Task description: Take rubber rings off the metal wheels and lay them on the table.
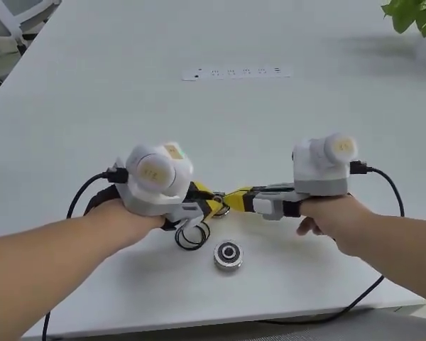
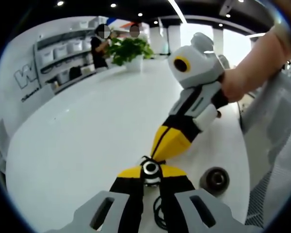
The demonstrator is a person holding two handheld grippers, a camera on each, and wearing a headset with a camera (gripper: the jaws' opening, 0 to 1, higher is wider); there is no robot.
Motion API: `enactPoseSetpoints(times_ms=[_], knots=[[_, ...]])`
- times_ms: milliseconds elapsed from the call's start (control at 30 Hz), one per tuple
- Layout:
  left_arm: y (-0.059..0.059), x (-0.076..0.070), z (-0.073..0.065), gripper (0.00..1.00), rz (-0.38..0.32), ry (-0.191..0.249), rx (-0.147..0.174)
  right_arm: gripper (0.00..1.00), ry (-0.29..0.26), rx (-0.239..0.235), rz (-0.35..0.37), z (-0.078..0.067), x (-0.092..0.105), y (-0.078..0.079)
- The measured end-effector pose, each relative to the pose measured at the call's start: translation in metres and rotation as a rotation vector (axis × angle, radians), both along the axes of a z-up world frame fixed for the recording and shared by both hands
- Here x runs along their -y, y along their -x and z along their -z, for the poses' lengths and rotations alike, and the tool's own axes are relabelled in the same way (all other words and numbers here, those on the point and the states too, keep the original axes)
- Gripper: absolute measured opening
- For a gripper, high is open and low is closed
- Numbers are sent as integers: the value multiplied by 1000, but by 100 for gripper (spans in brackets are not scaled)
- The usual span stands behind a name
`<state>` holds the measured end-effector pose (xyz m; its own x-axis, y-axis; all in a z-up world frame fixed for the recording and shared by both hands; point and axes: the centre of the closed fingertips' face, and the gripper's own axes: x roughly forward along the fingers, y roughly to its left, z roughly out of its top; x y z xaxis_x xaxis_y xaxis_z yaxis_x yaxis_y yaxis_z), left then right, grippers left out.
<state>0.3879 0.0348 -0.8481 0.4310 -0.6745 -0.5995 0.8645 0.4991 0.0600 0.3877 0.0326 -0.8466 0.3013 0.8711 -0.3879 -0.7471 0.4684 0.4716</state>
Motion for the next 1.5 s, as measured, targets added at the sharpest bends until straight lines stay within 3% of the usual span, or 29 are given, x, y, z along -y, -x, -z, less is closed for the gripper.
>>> enactPoseSetpoints(times_ms=[333, 467, 500, 567, 833, 1000, 1233, 1333, 1500], knots=[[0, 0, 0, 11, -4, -9, 5, 0, -10, -5, -20, -3, -5, 4], [0, 0, 0, 11, -6, -6, 4, 0, -53, 16, -45, -15, -13, 6], [0, 0, 0, 11, -7, -5, 4, 0, -71, -2, -49, -18, -16, 9], [0, 0, 0, 11, -5, -5, 3, 0, -56, 10, -48, -16, -18, 6], [0, 1, -1, 12, -10, 0, -3, 0, -32, -18, -1, -6, -3, 3], [0, 1, -1, 13, 7, -9, 12, 0, -27, -24, 12, -6, -1, 3], [4, 0, -2, 20, 9, 26, -30, 0, -48, -28, 7, -13, -5, 7], [8, -2, -4, 20, 19, 27, -27, 0, -50, -29, 4, -14, -5, 7], [12, -3, -14, 26, 20, 83, -30, 0, -66, -22, 5, -19, -5, 7]])
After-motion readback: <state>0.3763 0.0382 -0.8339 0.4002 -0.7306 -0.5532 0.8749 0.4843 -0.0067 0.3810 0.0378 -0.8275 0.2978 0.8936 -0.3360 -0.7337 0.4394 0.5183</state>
